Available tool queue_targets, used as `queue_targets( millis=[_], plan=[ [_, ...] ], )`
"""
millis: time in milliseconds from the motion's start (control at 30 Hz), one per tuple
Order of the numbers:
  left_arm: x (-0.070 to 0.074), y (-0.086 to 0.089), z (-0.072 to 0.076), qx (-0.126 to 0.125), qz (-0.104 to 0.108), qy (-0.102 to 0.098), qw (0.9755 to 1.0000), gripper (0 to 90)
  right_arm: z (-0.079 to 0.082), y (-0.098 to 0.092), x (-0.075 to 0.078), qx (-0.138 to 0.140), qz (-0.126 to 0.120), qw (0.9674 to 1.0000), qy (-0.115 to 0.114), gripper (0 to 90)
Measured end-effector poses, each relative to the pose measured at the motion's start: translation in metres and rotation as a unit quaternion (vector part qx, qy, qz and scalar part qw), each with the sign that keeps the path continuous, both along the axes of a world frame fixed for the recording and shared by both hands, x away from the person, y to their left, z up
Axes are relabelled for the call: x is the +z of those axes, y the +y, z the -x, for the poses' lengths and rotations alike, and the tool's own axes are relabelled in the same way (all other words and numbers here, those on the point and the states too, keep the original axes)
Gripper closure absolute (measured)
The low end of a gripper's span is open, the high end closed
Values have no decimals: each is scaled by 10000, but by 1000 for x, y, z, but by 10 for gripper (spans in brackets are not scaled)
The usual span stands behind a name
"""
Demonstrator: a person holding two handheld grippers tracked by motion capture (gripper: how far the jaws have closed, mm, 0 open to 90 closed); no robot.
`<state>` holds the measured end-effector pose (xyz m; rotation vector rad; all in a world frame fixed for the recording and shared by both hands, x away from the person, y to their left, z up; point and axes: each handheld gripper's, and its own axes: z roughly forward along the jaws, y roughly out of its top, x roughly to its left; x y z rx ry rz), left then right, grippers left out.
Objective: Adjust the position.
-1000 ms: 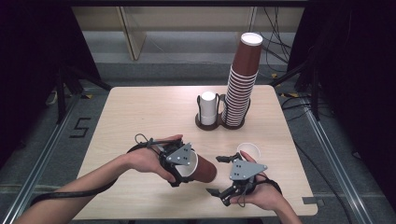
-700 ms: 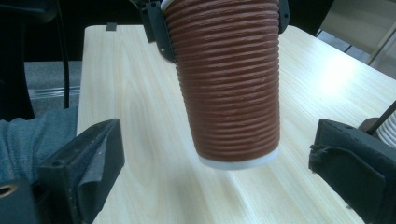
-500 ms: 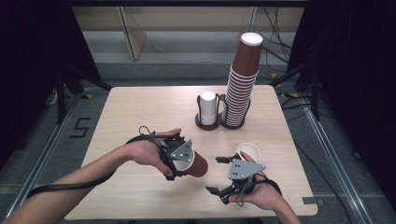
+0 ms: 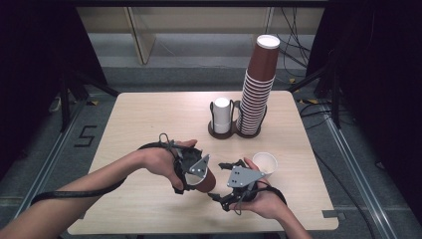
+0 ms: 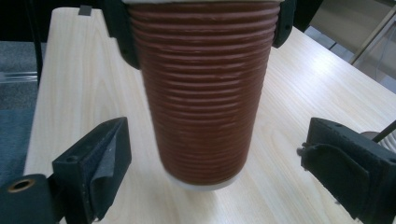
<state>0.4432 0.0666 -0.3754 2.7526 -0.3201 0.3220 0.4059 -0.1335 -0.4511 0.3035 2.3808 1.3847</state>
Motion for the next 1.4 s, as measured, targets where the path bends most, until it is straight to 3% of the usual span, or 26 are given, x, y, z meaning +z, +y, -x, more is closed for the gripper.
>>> queue_targets(
  millis=[100,167,200,267,300,333,367,400,600,667,800,833,867,900,1200,1233,1367,1400],
  plan=[
    [0,-2,0,-97,-82,-32,9999,120,0,3,-3,-2,-10,9999,104,87],
    [0,-3,0,-137,-104,-41,9998,120,-2,4,-5,-1,6,10000,30,90],
    [0,-4,0,-150,-118,-38,9998,120,-1,5,-6,-8,-18,9999,137,90],
    [0,-5,0,-211,-169,-38,9996,120,-3,6,-7,29,-46,10000,55,90],
    [1,-6,0,-242,-201,-45,9995,120,-2,7,-8,35,-62,9998,159,90],
    [0,-6,0,-260,-219,-32,9994,120,-4,7,-8,69,-40,10000,25,90],
    [0,-7,0,-287,-248,-38,9993,121,-2,8,-9,-27,-106,9996,272,90],
    [0,-8,0,-313,-271,-40,9991,120,-4,9,-9,73,-80,9998,170,90],
    [1,-14,1,-418,-330,-80,9985,120,-4,14,-12,95,-79,9998,183,91],
    [1,-16,1,-541,-322,-169,9979,120,-4,16,-14,109,-59,9997,213,95],
    [0,-19,2,-512,-334,-111,9981,120,-5,19,-17,103,-120,9996,243,104],
    [0,-19,3,-495,-326,-97,9982,119,-4,19,-17,22,-150,9993,352,108],
    [1,-19,3,-473,-298,-86,9984,119,-5,19,-17,73,-135,9996,235,113],
    [1,-20,3,-480,-304,-81,9984,119,-4,20,-18,16,-136,9993,338,121],
    [4,-23,4,-512,-197,-32,9985,118,-2,23,-19,-67,-273,9990,355,166],
    [5,-23,4,-513,-181,-27,9985,118,-4,23,-18,21,-277,9995,146,176],
    [4,-24,5,-513,-145,9,9986,117,0,22,-19,-61,-325,9988,356,200],
    [4,-24,5,-507,-135,18,9986,116,-1,22,-18,-1,-292,9992,266,204]
  ],
)
